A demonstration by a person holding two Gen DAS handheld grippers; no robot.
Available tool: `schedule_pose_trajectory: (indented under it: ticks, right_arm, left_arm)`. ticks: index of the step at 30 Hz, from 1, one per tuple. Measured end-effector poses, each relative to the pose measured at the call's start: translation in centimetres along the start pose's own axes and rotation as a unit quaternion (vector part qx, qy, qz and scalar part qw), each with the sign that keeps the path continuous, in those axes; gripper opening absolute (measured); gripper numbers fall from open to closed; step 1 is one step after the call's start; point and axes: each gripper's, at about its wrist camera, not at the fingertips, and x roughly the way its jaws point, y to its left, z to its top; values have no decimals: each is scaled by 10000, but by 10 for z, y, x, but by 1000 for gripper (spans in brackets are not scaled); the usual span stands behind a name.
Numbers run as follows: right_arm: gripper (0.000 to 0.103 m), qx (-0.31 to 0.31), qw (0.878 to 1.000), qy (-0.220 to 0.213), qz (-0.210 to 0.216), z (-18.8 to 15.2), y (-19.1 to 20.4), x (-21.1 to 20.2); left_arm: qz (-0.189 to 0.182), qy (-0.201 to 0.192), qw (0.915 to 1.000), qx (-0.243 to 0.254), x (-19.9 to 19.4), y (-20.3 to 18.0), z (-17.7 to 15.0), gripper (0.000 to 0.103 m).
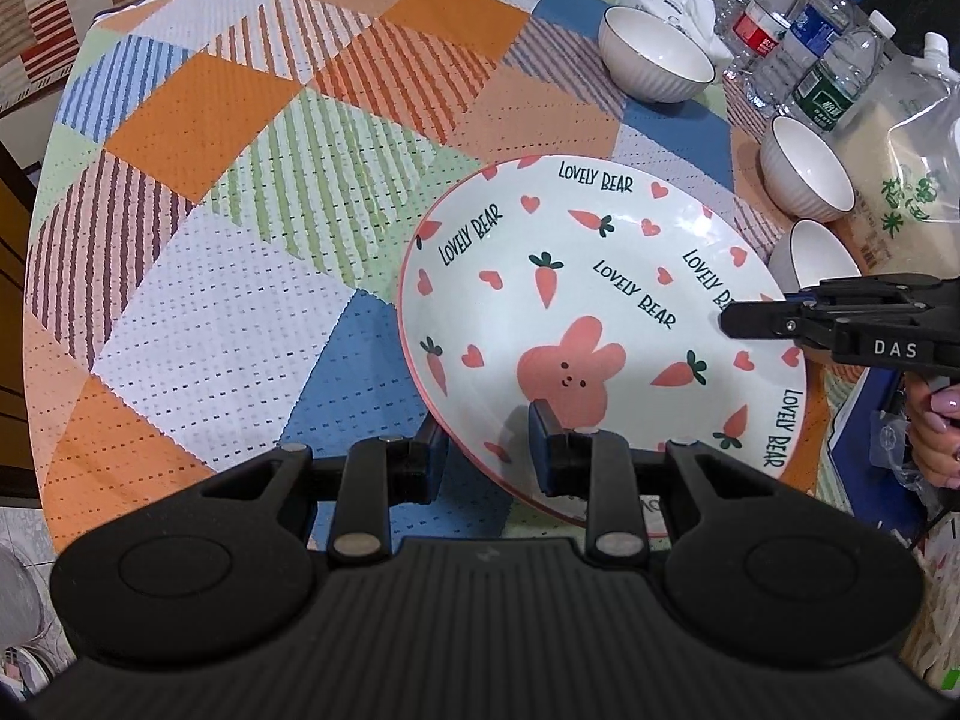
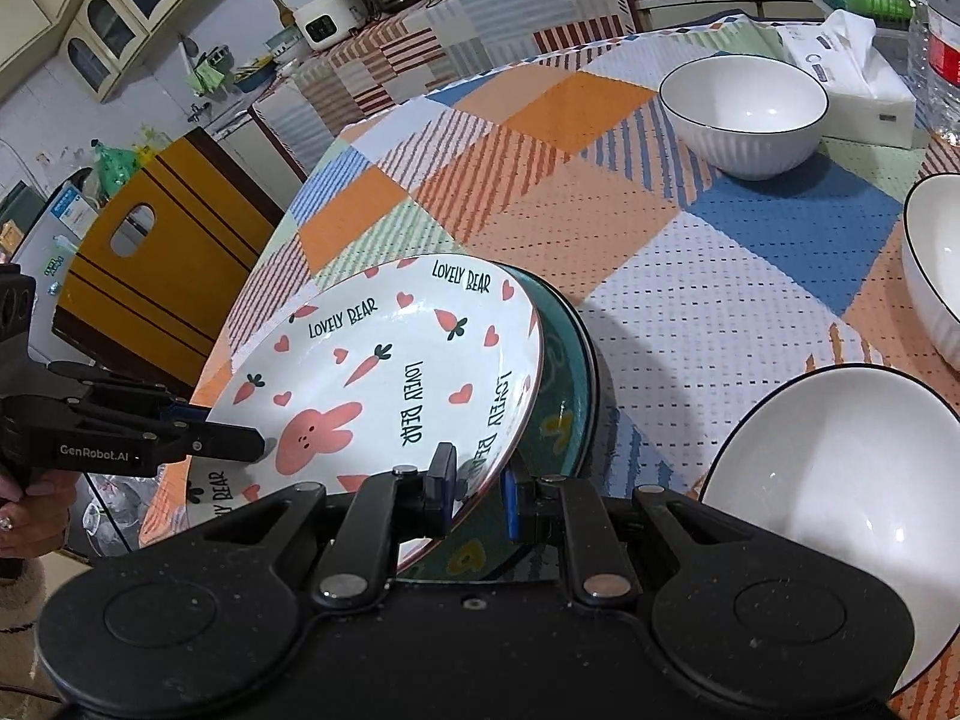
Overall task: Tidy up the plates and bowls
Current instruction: 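Lower the bunny plate onto the teal egg plate with both grippers, then open both grippers and lift them away from the plate stack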
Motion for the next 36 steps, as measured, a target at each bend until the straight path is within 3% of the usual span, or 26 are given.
schedule_pose_trajectory:
  ticks: [10, 19, 30, 36]
  right_arm:
    - [20, 33, 9999, 86, -130, 1, -1, 0]
    - [20, 9, 9995, 171, -272, 2, 3, 2]
    - [29, -711, 9884, 532, -1235, 7, 39, 11]
    - [35, -1241, 9738, 610, -1807, 4, 56, 18]
  left_arm:
    - [-71, 62, 10000, 6, 3, -1, 3, 27]
    - [110, 134, 9998, -21, 7, -4, 3, 27]
    - [238, 350, 9985, -350, 17, -4, 2, 29]
    - [416, 401, 9977, -355, 20, -13, 1, 29]
